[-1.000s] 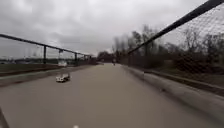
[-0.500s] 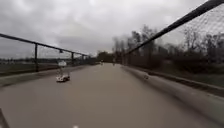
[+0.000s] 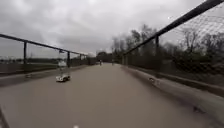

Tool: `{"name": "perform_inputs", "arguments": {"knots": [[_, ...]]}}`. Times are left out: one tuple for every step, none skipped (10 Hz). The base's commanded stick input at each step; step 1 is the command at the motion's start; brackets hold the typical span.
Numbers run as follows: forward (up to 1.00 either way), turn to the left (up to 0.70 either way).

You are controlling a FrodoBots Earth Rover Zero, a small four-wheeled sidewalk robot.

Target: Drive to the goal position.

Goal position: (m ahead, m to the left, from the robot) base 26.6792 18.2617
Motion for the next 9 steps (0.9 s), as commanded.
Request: {"name": "perform_inputs", "arguments": {"knots": [[1.00, 0.00], [1.00, 0.00], [1.00, 0.03], [1.00, 0.05], [1.00, 0.00], [1.00, 0.00], [1.00, 0.00], [1.00, 0.00], [1.00, 0.00]]}}
